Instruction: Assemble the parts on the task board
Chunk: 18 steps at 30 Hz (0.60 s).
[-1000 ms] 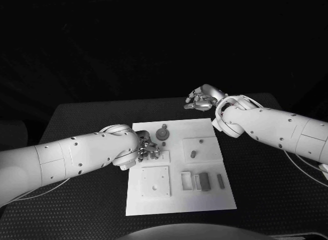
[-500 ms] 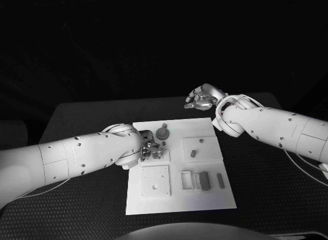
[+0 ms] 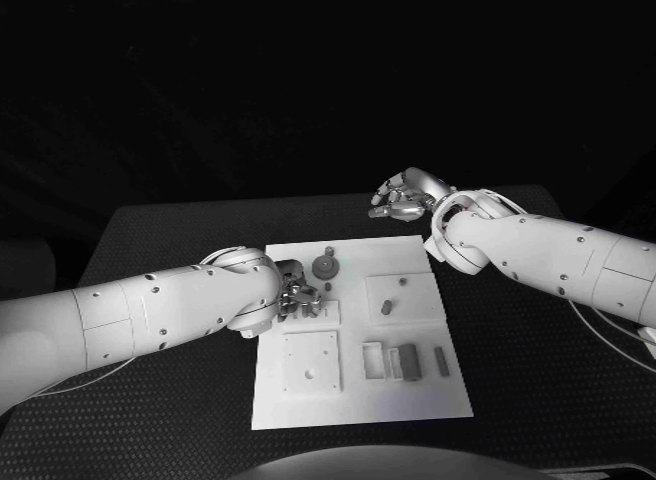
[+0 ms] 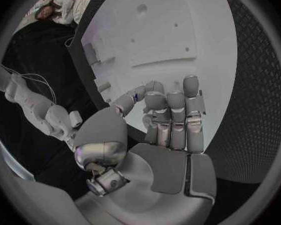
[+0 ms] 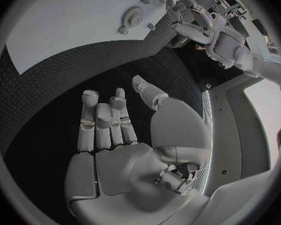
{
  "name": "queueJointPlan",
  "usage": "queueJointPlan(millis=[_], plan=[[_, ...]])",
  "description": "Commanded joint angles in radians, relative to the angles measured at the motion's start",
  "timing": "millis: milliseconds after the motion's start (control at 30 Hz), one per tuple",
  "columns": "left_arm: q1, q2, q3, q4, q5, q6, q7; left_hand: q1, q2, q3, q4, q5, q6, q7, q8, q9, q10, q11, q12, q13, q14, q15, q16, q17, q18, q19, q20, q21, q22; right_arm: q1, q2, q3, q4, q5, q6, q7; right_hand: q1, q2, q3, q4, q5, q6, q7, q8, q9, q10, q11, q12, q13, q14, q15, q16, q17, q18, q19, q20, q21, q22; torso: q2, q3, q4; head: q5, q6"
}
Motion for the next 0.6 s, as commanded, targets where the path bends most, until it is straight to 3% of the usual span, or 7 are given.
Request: queueJointPlan(millis=[33, 600], plan=[[-0.003, -0.002, -0.002, -0.002, -0.011, 0.009, -0.004, 0.001, 0.010, 0.051, -0.018, 0.024, 0.148, -0.133, 0.004, -0.001, -0.016, -0.069, 0.006, 0.000, 0.002, -0.005, 0.004, -0.001, 0.035, 0.003, 0.001, 0.003, 0.024, -0.001, 0.000, 0.000, 0.001, -0.009, 0.012, 0.009, -0.001, 0.010, 0.000, -0.006, 0.004, 0.004, 0.011, -0.006, 0.001, -0.010, -0.001, -0.003, -0.001, -0.006, 0.001, -0.004, -0.001, 0.015, -0.008, 0.002, -0.006, 0.015, 0.000, -0.0006, -0.0003, 0.000, 0.000], [-0.004, -0.006, -0.002, -0.002, -0.011, 0.013, -0.006, -0.007, 0.016, 0.059, -0.018, 0.012, 0.144, -0.133, 0.007, 0.001, -0.019, -0.069, 0.009, -0.002, 0.001, -0.005, 0.009, -0.007, 0.035, 0.002, 0.001, 0.005, 0.024, -0.002, 0.000, 0.000, 0.002, -0.009, 0.012, 0.009, -0.001, 0.010, 0.000, -0.008, 0.004, 0.005, 0.011, -0.006, 0.001, -0.010, -0.001, -0.003, -0.002, -0.006, 0.001, -0.004, -0.001, 0.015, -0.008, 0.002, -0.006, 0.015, 0.000, 0.0001, -0.0004, 0.000, -0.002]])
